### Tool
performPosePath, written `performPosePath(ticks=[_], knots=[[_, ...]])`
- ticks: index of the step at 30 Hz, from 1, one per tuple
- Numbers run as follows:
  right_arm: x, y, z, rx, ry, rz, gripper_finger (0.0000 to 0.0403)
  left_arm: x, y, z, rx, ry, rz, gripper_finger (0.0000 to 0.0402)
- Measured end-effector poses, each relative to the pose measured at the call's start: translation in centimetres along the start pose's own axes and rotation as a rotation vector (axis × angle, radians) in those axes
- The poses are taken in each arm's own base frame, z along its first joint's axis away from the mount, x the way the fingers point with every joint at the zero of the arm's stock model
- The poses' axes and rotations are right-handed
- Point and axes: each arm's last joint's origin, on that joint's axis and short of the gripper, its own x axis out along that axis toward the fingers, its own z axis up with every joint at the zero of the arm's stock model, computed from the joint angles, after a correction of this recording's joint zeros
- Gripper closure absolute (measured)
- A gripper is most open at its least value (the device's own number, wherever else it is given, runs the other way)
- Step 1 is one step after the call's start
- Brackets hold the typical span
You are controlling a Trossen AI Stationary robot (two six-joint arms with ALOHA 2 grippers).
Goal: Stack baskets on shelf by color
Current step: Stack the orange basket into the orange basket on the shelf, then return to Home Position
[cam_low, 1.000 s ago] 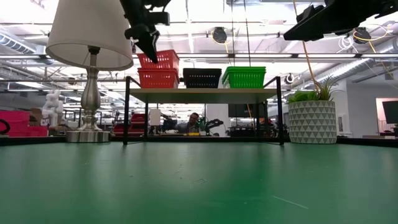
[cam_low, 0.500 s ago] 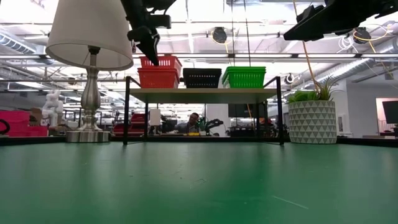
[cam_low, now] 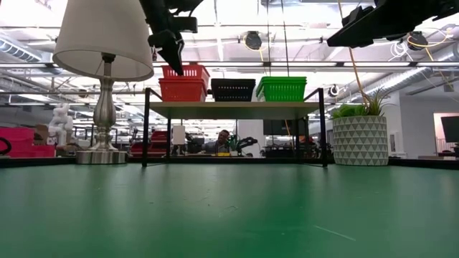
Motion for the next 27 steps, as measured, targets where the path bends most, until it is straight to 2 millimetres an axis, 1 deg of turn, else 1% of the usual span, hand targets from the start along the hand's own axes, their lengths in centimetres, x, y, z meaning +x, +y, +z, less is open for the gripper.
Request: performPosePath(ticks=[4, 10, 13, 17, 27], knots=[[0.0, 0.0, 0.0, 0.0, 0.0, 0.0, 0.0255, -0.03, -0.17, 0.11, 0.004, -0.002, -0.002, 0.0371], [0.0, 0.0, 0.0, 0.0, 0.0, 0.0, 0.0255, -0.12, -0.63, 0.36, 0.022, -0.006, -0.01, 0.0393], [0.0, 0.0, 0.0, 0.0, 0.0, 0.0, 0.0255, -0.18, -0.84, 0.48, 0.029, -0.008, -0.013, 0.0394], [0.0, 0.0, 0.0, 0.0, 0.0, 0.001, 0.0255, -0.62, -0.89, 0.44, 0.026, -0.02, -0.007, 0.0369], [0.0, 0.0, 0.0, 0.0, 0.0, 0.001, 0.0255, -0.57, -0.88, 0.46, -0.018, -0.019, -0.004, 0.0288]])
